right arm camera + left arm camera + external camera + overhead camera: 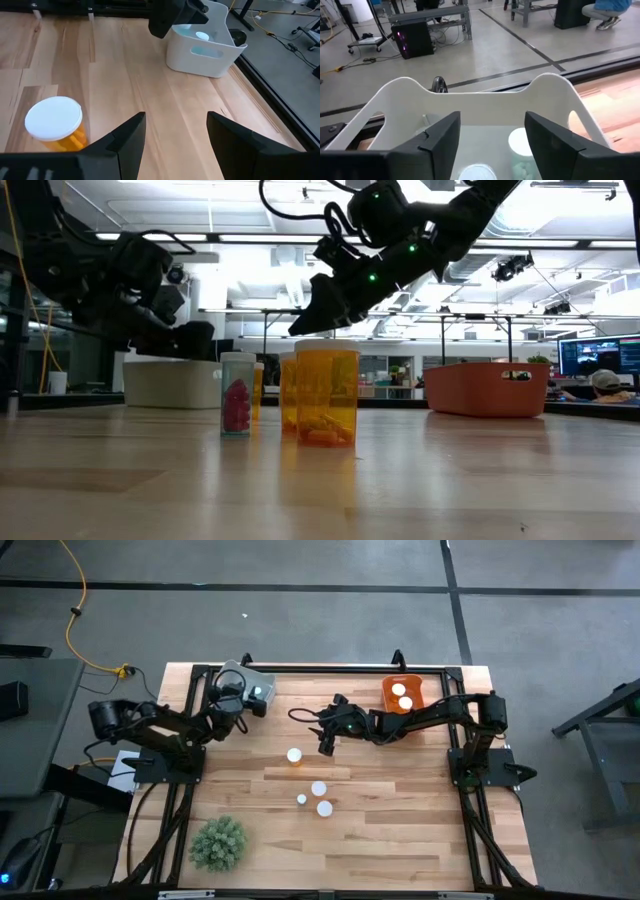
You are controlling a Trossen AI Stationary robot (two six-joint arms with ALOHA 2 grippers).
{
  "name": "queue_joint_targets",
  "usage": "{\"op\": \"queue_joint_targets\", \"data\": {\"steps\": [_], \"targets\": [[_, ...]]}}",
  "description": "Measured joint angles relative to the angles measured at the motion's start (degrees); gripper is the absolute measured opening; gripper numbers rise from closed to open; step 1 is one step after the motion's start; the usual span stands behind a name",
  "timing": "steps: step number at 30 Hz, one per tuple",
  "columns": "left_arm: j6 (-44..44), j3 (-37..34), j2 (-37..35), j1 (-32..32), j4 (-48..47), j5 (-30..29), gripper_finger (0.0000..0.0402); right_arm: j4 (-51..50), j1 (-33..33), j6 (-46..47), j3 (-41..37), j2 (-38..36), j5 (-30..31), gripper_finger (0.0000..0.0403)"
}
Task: Pick and place medicine bottles into bin by pill shape (circle, oval)
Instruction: Put the middle orange capsule bottle into the orange bin
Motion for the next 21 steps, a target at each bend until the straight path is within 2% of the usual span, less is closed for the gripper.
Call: {"op": "queue_joint_targets", "data": {"steps": [6, 11, 18, 21], "targets": [[2.93, 0.0, -3.15, -0.5, -0.03, -0.1, 0.0223, 2.1, 0.05, -0.15, 0.0, 0.0, 0.02, 0.0204], [6.63, 0.0, -9.32, -3.58, -0.1, -0.26, 0.0223, 1.95, 0.34, -0.63, 0.0, -0.86, 0.04, 0.0204], [16.55, 0.04, -22.21, -14.23, -0.04, -0.58, 0.0223, -1.44, 2.18, -0.99, 0.0, -6.65, 0.27, 0.0204], [17.55, 1.03, -27.22, -20.08, -0.04, -0.05, 0.0223, -0.87, 3.44, -2.27, -1.27, -10.46, 0.38, 0.0204]]}}
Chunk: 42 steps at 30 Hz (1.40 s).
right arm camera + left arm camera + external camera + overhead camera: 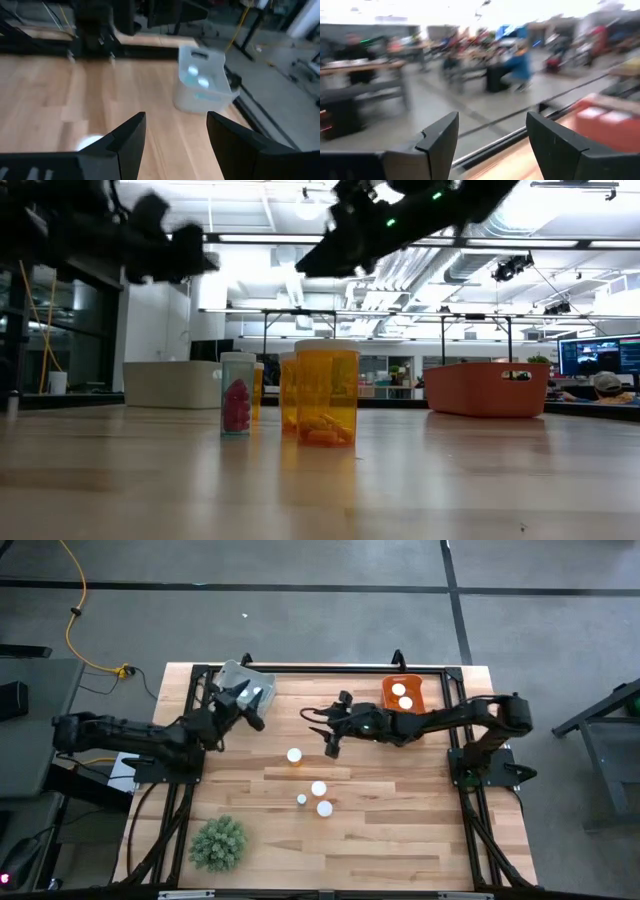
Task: Pick and place medicine bottles into bin by pill shape (circle, oval)
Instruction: Put the middle orange capsule bottle into the orange bin
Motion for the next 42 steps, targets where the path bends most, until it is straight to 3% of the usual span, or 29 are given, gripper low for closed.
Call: {"op": "queue_joint_targets", "data": {"steps": [7, 12, 14, 18, 22, 28, 42], "targets": [[-1.51, 3.96, -3.0, -11.26, -0.49, 15.15, 0.0223, 12.99, 0.15, 1.1, -14.63, -11.47, 3.95, 0.0204], [-3.52, 7.36, 0.66, -12.99, -4.35, 30.64, 0.0223, 21.09, -1.35, 5.05, -23.94, -18.73, -1.83, 0.0204], [-3.65, 9.58, 1.76, -12.99, -8.56, 33.68, 0.0223, 21.05, -1.66, 5.88, -25.19, -20.97, -4.15, 0.0204], [-3.89, 14.26, 3.05, -12.97, -23.11, 33.87, 0.0223, 19.31, -1.64, 6.26, -25.81, -23.11, -7.03, 0.0204], [-3.52, 17.3, 3.44, -13.02, -31.82, 32.46, 0.0223, 19.45, -1.6, 5.41, -25.79, -23.27, -8.36, 0.0204], [0.0, 17.33, 3.47, -13.01, -31.93, 29.14, 0.0223, 18.87, -1.63, 5.47, -25.79, -23.27, -8.42, 0.0204], [1.44, 17.33, 3.45, -12.95, -32.12, 28.64, 0.0223, 17.09, -1.62, 6.28, -25.79, -23.27, -8.38, 0.0204]]}}
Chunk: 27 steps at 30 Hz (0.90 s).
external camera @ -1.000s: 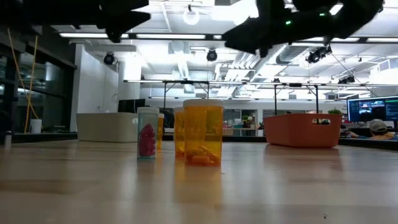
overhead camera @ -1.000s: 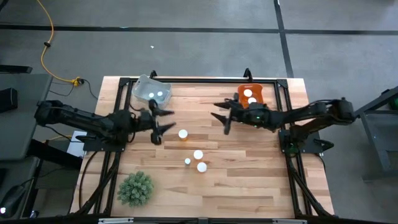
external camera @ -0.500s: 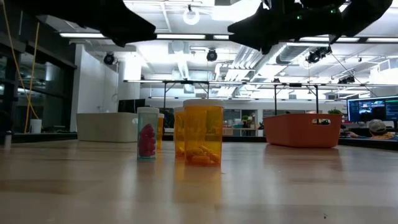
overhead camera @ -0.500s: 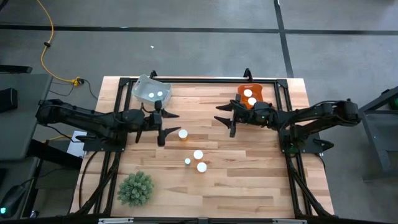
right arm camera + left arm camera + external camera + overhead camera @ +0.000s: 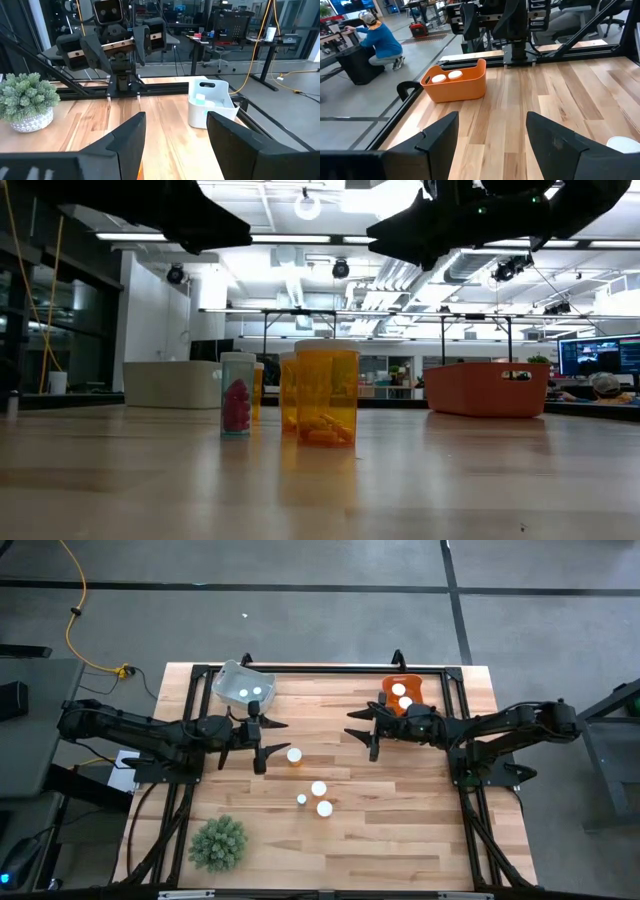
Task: Pick and place medicine bottles into bin by pill shape (circle, oval)
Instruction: Put the middle orange capsule bottle into the orange bin
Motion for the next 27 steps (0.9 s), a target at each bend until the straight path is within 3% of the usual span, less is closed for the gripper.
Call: {"op": "queue_joint_targets", "data": {"steps": [14, 19, 23, 27], "targets": [[0.04, 0.0, 0.0, 0.0, 0.0, -0.68, 0.0223, -0.89, -0.01, 3.47, 0.02, 2.27, -2.1, 0.0204], [0.06, 0.0, -0.02, 0.0, 0.02, -0.68, 0.0223, -2.28, 0.54, 8.47, 2.88, 6.7, -10.57, 0.0204], [0.07, 0.0, -0.02, 0.0, 0.02, -1.31, 0.0223, -8.79, 3.25, 6.38, 8.77, 11.17, -12.2, 0.0204], [0.07, 0.0, -0.02, 0.0, 0.0, -2.26, 0.0223, -22.15, 7.05, 4.73, 16.91, 14.58, -11.68, 0.0204]]}}
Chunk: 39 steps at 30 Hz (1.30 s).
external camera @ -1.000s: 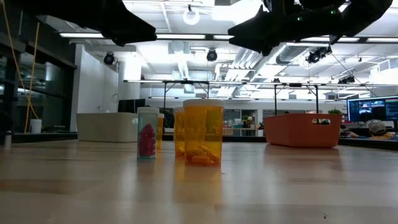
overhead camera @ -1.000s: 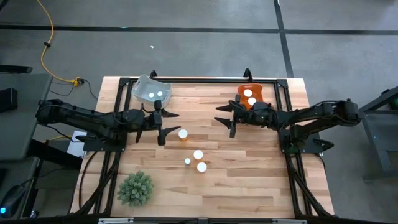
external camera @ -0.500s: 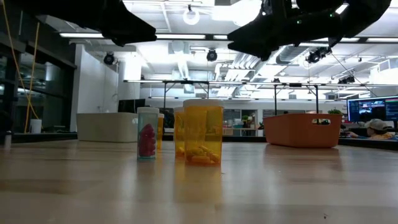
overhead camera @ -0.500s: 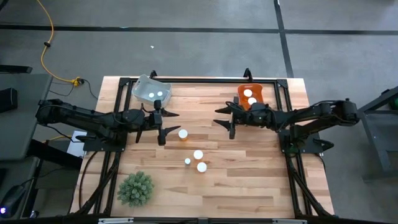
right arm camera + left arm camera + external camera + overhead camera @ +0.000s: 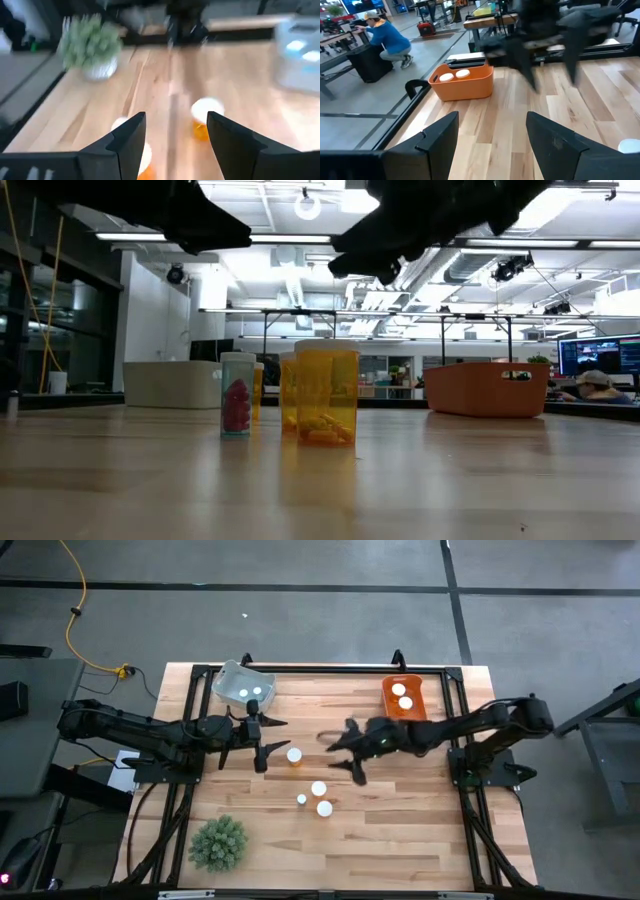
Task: Pick and place medicine bottles into bin by pill shape (circle, oval)
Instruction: Put the middle orange capsule bottle into the orange bin
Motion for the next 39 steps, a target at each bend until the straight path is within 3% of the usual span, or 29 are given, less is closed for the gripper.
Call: {"op": "queue_joint_targets", "data": {"steps": [4, 8, 16, 25, 39], "targets": [[0.0, 0.0, 0.0, 0.0, -0.02, 0.01, 0.0223, -12.12, 5.01, -0.18, 7.77, 3.49, 1.86, 0.0204], [0.0, 0.0, 0.0, 0.0, -0.02, 0.01, 0.0223, -17.81, 9.06, -1.65, 13.1, 7.62, 7.35, 0.0204], [-0.02, 0.0, 0.0, -0.02, -0.04, 0.03, 0.0223, -18.55, 11.01, -2.44, 16.72, 13.57, 14.12, 0.0204], [-0.62, 0.0, 0.0, -0.01, -0.08, 0.05, 0.0223, -17.6, 11.01, -0.16, 17.15, 14.12, 17.74, 0.0209], [-1.73, 0.0, 0.0, -0.02, -0.09, -0.98, 0.0223, -25.22, 10.56, 0.12, 23.33, 14.07, 18.0, 0.0314]]}}
